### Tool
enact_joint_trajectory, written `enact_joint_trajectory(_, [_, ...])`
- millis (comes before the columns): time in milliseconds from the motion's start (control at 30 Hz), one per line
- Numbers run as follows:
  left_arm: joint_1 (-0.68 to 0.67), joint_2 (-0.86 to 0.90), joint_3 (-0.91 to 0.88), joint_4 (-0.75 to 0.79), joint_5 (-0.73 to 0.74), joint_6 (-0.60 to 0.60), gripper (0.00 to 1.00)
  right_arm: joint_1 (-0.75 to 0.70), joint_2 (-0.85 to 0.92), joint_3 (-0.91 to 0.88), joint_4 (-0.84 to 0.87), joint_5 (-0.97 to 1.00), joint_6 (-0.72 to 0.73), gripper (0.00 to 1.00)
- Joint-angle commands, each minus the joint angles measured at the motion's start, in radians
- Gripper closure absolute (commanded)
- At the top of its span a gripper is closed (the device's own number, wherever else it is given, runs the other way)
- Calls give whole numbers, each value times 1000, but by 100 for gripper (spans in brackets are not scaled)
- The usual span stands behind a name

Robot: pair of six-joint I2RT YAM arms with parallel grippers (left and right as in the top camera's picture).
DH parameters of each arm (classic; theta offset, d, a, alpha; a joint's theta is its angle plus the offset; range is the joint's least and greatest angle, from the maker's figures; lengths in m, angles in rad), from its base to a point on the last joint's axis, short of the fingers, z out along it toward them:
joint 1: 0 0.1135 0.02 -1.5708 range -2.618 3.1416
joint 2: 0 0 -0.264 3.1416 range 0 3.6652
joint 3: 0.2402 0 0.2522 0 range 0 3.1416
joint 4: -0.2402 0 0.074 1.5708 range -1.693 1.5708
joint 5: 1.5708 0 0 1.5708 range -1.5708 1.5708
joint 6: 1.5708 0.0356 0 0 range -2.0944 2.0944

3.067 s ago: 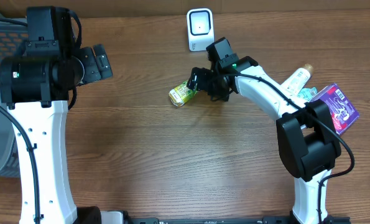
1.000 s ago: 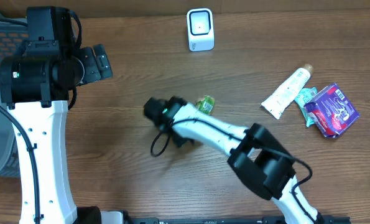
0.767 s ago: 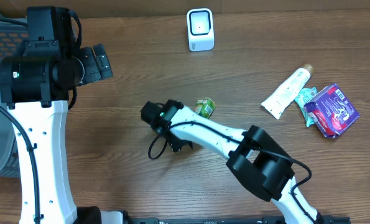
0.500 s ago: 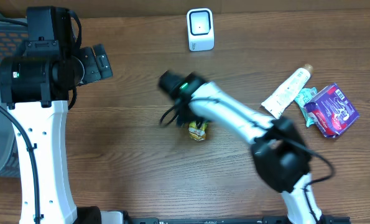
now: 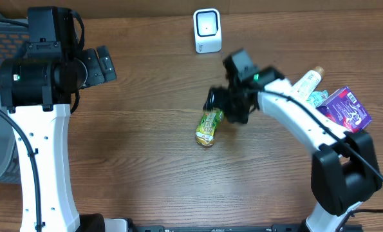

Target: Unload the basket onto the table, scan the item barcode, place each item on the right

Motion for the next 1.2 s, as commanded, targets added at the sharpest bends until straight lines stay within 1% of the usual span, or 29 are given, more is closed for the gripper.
enact_joint_trajectory(0, [0, -17, 20, 1, 4, -15, 0, -29, -43, -148, 89, -214, 12, 19])
enact_joint_trajectory(167, [0, -17, 20, 1, 4, -15, 1, -27, -47, -272, 206, -221, 63, 21])
enact_joint_trajectory(267, [0, -17, 20, 1, 4, -15, 1, -10, -47, -327, 314, -217, 103, 26])
enact_joint_trajectory(333, [0, -17, 20, 1, 4, -15, 1, 6, -47, -358, 375, -203, 156, 30])
enact_joint_trajectory(400, [0, -17, 20, 1, 4, -14, 1, 29, -47, -392, 427, -153, 249, 30])
enact_joint_trajectory(533, [0, -17, 20, 1, 4, -14, 0, 62, -47, -437, 479, -81, 374, 33])
enact_joint_trajectory(600, [0, -17, 20, 1, 4, -15, 0, 64, -47, -439, 490, -63, 380, 34])
enact_joint_trajectory(667, [0, -17, 20, 1, 4, -15, 0, 65, -47, -439, 494, -49, 381, 37])
enact_joint_trajectory(700, [0, -17, 20, 1, 5, -15, 1, 65, -47, -439, 494, -46, 381, 41])
enact_joint_trajectory(733, [0, -17, 20, 1, 4, -15, 0, 65, -47, -439, 494, -41, 389, 47])
enact_joint_trajectory(800, [0, -17, 20, 1, 4, -15, 1, 65, -47, -439, 495, -34, 395, 70])
enact_joint_trajectory(833, [0, -17, 20, 1, 4, -15, 1, 65, -47, -439, 497, -35, 395, 76])
enact_joint_trajectory(967, [0, -17, 20, 1, 4, -15, 0, 65, -47, -439, 497, -35, 391, 91])
enact_joint_trajectory(1000, [0, -17, 20, 1, 4, -15, 0, 65, -47, -438, 497, -37, 383, 96])
enact_joint_trajectory(1167, [0, -17, 20, 1, 5, -15, 0, 63, -54, -380, 458, -51, 242, 96])
